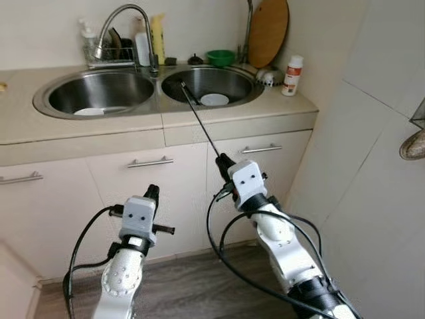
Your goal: Kitchen organization
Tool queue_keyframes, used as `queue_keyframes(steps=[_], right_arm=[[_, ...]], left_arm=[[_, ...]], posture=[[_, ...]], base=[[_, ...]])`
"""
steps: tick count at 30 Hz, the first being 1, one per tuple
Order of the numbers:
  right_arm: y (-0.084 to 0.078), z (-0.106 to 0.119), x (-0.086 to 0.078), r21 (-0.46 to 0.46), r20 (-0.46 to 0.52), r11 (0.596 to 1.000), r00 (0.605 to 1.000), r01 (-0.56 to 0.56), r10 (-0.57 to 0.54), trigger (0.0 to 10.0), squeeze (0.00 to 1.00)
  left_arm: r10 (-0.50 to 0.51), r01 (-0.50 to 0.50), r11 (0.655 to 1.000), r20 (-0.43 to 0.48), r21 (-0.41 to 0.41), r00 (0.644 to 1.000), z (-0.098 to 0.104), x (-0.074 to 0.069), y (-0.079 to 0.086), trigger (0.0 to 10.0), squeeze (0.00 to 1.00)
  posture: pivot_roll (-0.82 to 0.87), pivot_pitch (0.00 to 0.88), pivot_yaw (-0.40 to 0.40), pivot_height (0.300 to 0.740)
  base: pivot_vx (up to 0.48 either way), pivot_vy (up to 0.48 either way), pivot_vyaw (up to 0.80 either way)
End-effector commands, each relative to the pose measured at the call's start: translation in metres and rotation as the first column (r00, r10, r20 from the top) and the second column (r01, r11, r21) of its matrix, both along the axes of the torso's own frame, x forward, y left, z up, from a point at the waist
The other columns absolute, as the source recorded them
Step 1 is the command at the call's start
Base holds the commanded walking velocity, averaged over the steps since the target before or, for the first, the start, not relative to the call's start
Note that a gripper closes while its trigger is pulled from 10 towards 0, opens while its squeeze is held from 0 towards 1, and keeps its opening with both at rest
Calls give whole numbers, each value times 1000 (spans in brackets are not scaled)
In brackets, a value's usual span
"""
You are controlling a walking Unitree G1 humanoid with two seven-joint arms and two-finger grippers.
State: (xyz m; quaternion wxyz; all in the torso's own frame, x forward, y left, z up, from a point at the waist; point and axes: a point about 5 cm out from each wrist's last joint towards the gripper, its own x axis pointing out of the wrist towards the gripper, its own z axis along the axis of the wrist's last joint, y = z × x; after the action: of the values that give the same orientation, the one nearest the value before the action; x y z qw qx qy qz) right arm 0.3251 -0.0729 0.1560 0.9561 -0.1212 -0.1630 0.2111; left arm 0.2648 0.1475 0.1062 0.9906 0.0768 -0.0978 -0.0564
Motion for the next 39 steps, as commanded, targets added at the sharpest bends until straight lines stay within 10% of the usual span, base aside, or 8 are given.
queue_keyframes(steps=[1,39], right_arm=[[-2,11,2,38,36,999,999,13,-15,10000,0],[-1,42,13,61,153,997,987,46,-55,10000,0]], left_arm=[[-3,3,1000,11,4,1000,4,3,1,10000,0],[-16,18,1000,124,-12,992,40,14,-3,10000,0]], posture=[[-28,0,2,740],[-26,0,3,740]], base=[[244,0,0],[268,0,274]])
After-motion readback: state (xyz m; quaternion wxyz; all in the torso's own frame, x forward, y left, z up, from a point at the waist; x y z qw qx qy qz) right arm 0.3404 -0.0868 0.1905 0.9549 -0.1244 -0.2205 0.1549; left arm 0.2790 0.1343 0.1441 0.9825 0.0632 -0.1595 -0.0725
